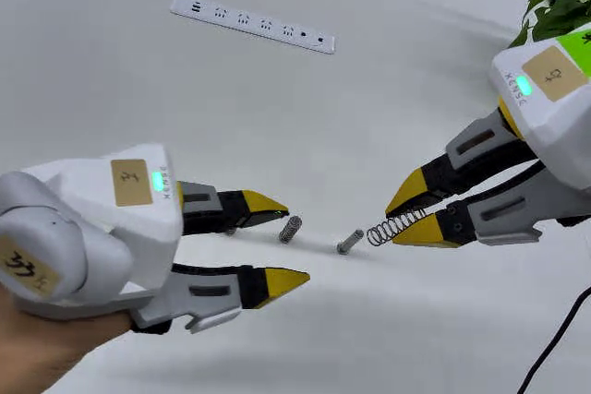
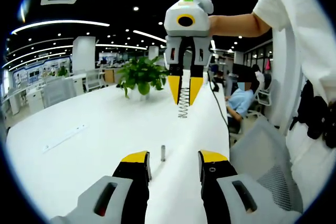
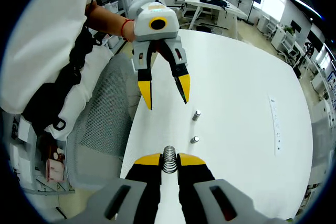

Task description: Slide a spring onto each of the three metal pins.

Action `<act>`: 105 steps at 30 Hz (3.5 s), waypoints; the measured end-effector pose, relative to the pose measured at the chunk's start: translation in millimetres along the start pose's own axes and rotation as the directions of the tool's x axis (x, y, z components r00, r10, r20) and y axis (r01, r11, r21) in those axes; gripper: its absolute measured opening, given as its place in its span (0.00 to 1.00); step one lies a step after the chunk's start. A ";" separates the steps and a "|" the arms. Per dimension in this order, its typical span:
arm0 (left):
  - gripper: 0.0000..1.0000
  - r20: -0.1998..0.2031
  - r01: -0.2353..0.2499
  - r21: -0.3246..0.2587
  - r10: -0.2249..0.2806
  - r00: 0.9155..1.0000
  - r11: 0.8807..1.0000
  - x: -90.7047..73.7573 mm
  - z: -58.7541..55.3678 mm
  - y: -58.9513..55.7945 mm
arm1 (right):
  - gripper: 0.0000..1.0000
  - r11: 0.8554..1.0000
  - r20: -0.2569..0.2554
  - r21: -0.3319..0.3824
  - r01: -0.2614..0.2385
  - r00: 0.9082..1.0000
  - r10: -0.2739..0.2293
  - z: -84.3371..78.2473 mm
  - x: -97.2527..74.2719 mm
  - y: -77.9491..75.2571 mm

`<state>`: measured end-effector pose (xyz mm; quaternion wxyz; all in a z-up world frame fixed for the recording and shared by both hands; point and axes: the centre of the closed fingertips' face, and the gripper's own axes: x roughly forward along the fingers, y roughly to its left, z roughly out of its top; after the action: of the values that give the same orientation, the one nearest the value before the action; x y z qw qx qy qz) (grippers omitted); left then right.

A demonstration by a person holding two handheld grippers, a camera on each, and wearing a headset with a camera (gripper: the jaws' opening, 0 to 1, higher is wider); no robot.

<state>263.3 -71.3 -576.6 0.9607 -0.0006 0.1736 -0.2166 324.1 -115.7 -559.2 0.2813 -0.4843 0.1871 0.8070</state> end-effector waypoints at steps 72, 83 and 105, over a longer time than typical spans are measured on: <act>0.85 -0.031 -0.071 -0.079 0.069 0.997 0.994 -33.7 -47.4 39.0 | 0.12 0.993 -0.225 0.108 0.046 0.974 -0.020 -91.3 96.1 -49.8; 0.85 -0.032 -0.071 -0.085 0.069 0.997 0.994 -33.6 -49.9 38.7 | 0.12 0.996 -0.239 0.084 0.043 0.971 -0.022 -95.2 105.6 -48.4; 0.84 -0.037 -0.073 -0.092 0.070 0.997 0.993 -33.1 -52.1 40.2 | 0.12 0.997 -0.244 0.068 0.041 0.970 -0.023 -104.4 137.5 -48.8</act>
<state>234.7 -17.2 -617.6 0.9637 -0.0354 0.1995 -0.1736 374.5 -100.5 -730.6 0.2867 -0.5718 0.2415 0.7297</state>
